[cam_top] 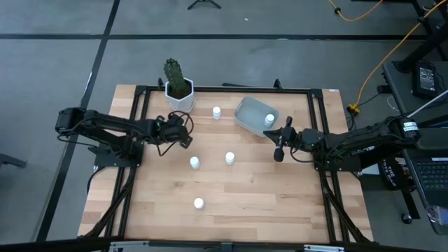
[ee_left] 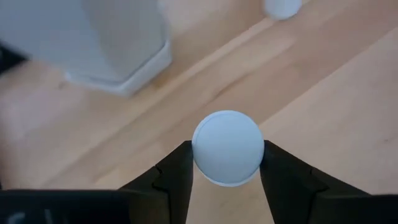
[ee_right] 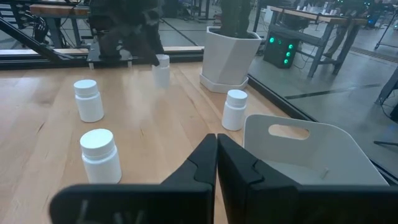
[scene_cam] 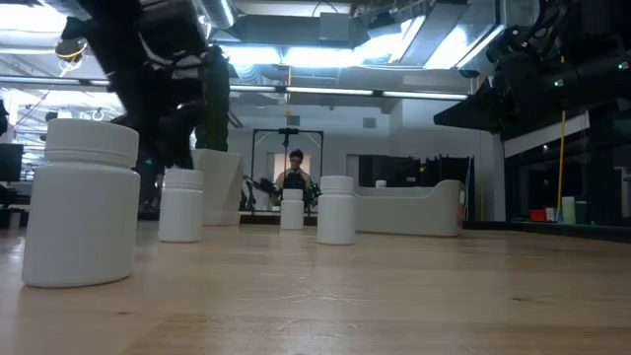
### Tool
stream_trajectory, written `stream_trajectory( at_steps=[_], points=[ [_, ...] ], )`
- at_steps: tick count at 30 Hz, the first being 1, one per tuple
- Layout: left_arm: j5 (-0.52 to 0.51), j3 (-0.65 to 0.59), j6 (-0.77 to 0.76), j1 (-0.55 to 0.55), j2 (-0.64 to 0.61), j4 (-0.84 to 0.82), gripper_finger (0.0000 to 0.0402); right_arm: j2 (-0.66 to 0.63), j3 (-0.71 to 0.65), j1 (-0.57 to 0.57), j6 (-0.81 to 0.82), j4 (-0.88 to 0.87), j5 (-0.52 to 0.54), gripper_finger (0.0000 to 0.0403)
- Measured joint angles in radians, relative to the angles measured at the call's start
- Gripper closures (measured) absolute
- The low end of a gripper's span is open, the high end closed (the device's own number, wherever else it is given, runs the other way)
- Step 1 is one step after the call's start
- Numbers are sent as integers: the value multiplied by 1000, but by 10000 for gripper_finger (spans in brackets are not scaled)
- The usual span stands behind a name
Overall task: Pick and place pill bottles into a basket
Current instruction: Put the white pill bottle into the gray bin
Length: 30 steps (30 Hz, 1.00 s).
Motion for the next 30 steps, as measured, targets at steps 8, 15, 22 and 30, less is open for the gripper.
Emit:
stream_trajectory(
  at_steps=[8,15,22,30],
  points=[
    [12,125,223,-1,0,4,245,0,0,0,-1,0,0,386],
    [154,158,467,-1,0,149,245,0,0,0,-3,0,0,386],
    [271,158,583,-1,0,243,244,0,0,0,-3,0,0,386],
    [331,158,636,-1,0,286,247,0,0,0,-3,0,0,386]
  ],
)
